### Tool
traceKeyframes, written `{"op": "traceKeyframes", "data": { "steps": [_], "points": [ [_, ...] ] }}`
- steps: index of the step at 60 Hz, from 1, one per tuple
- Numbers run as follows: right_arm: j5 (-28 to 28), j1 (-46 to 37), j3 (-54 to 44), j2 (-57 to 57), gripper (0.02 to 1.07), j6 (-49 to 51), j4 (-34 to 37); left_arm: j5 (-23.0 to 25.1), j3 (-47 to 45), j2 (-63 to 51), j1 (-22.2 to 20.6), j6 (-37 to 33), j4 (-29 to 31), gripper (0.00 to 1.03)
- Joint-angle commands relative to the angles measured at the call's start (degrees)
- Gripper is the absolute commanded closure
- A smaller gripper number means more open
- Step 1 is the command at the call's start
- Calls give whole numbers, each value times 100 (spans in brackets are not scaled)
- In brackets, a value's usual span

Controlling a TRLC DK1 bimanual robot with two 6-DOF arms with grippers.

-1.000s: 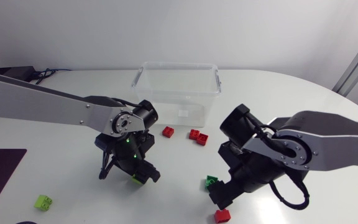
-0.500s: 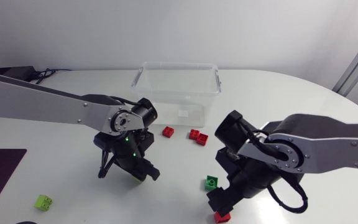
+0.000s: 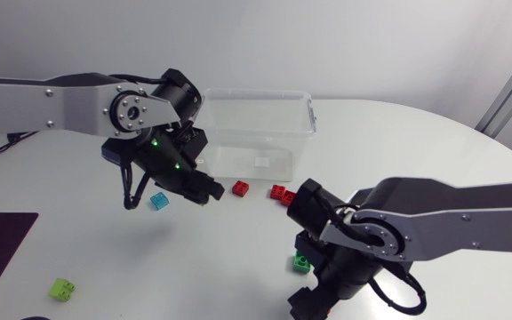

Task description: Place the duplo bricks in the container

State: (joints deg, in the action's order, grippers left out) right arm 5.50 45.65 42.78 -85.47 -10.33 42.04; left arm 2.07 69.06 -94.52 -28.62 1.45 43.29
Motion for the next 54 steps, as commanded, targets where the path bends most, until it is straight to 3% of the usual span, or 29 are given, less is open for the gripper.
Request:
{"op": "traceKeyframes", "data": {
  "steps": [1,12,15,33,40,54],
  "points": [
    [-75,67,2,-198,15,-48,102,-31,213,100,58,-84,110,82],
    [-110,85,-25,-330,23,-66,85,-31,407,153,138,-119,136,82],
    [-119,93,-16,-356,31,-75,59,-31,486,180,138,-128,136,82],
    [-154,49,-33,-453,54,-145,-47,-40,899,303,164,-128,136,82],
    [-189,41,2,-497,54,-154,-65,-48,943,347,129,-128,127,82],
    [-286,5,-33,-383,64,-119,-152,-66,1057,461,67,-145,-22,82]
  ]
}}
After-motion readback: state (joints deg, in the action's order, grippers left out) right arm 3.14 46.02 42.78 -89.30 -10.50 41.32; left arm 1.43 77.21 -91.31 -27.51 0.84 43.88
